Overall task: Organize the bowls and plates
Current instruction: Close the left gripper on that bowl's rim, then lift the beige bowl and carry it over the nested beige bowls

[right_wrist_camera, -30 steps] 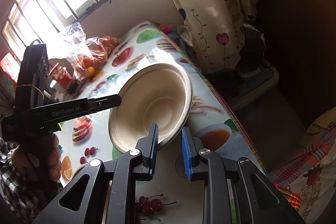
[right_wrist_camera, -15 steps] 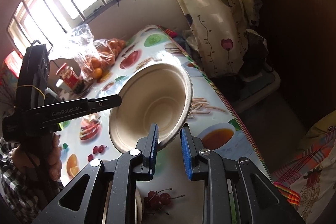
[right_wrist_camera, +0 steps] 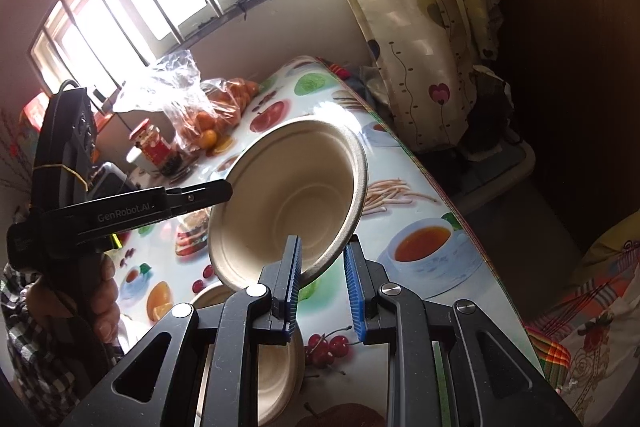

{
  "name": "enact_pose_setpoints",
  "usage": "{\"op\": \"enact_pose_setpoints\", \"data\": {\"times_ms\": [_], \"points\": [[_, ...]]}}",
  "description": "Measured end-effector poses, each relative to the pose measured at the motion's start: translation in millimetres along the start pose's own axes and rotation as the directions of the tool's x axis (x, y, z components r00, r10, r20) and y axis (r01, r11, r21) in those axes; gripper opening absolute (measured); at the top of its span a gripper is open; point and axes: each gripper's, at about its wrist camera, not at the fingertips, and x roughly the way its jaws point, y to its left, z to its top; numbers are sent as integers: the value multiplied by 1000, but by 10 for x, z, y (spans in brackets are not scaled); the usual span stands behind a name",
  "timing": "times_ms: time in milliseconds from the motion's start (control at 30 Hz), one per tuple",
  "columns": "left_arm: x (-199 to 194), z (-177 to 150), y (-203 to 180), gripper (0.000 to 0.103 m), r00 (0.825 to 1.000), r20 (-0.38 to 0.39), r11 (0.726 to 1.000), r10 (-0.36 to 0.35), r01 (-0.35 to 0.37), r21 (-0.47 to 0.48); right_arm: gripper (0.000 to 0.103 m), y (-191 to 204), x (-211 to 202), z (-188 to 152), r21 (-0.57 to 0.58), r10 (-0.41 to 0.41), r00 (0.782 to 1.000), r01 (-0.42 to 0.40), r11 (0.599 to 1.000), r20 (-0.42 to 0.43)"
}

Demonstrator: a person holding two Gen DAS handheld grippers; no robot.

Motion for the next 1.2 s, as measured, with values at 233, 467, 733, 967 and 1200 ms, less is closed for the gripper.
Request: {"op": "enact_pose_setpoints", "data": {"times_ms": [233, 467, 733, 967, 1200], "points": [[-173, -146, 10, 7, 1000, 10, 1000, 1, -1, -7, 21, 121, -171, -136, -12, 22, 1000, -22, 1000, 6], [-374, -310, 10, 7, 1000, 28, 1000, -5, 6, -19, 21, 233, -312, -265, -17, 45, 999, -45, 999, 12], [-557, -468, 33, 7, 999, 42, 1000, -2, 3, -23, 21, 333, -400, -405, -19, 60, 998, -60, 998, 8], [-645, -595, 57, 7, 999, 45, 1000, -1, 3, -26, 21, 408, -479, -502, -25, 64, 998, -63, 998, 14], [-747, -697, 85, 7, 998, 58, 1000, 4, -2, -26, 21, 473, -502, -576, -31, 67, 998, -67, 997, 13]]}}
